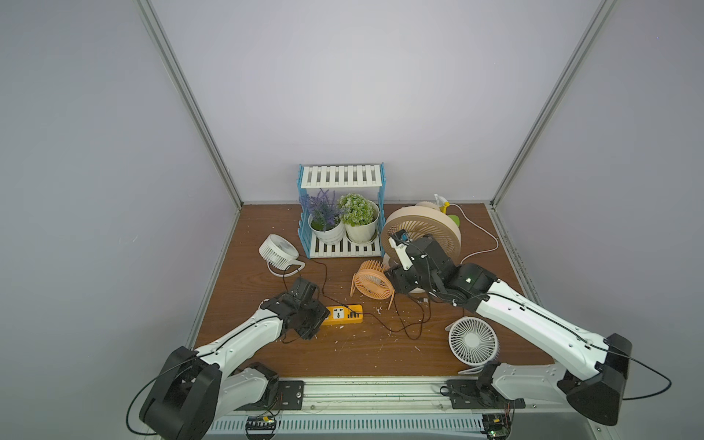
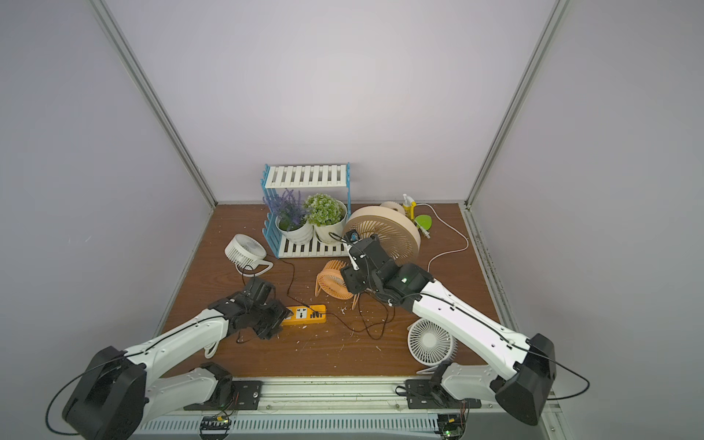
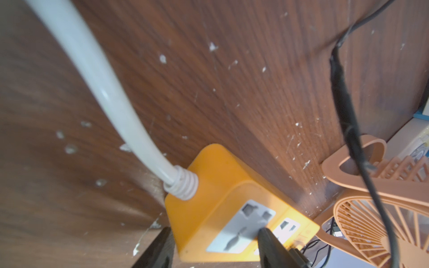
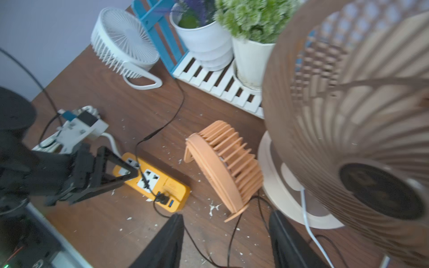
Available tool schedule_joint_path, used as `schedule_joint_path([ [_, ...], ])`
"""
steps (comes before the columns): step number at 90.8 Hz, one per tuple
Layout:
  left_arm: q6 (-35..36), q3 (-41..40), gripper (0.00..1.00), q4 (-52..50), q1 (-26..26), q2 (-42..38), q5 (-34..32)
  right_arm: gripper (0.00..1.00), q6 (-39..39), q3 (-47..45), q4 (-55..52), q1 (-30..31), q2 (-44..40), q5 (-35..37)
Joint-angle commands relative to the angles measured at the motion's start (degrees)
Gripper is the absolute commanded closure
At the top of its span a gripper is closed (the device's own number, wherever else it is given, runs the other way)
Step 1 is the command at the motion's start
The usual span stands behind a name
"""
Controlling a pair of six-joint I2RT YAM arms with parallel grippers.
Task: Unplug the desk fan from the power strip
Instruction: Place the plug at the center of the board, then remove the plug from the socket.
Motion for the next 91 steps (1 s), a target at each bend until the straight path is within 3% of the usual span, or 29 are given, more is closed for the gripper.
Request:
schedule_joint_path([
  [1, 0.1, -2.8, 0.40, -6.9, 0.5, 2.2, -2.5, 0.43, -0.6, 0.4, 1.3, 3.1, 5.2, -8.5],
  [14, 0.1, -2.7, 0.40, -7.2, 0.5, 1.9, -2.6, 0.50, 0.5, 3.2, 3.3, 6.7, 12.2, -10.9],
  [53, -0.7, -3.7, 0.41, -7.3, 0.5, 0.5, -2.6, 0.55, 2.6, 8.6, 7.3, 10.8, 27.9, -13.2],
  [91, -0.2, -3.2, 0.41, -8.0, 0.5, 0.7, -2.3, 0.67, 0.7, 10.2, 4.0, 11.0, 29.7, -5.9],
])
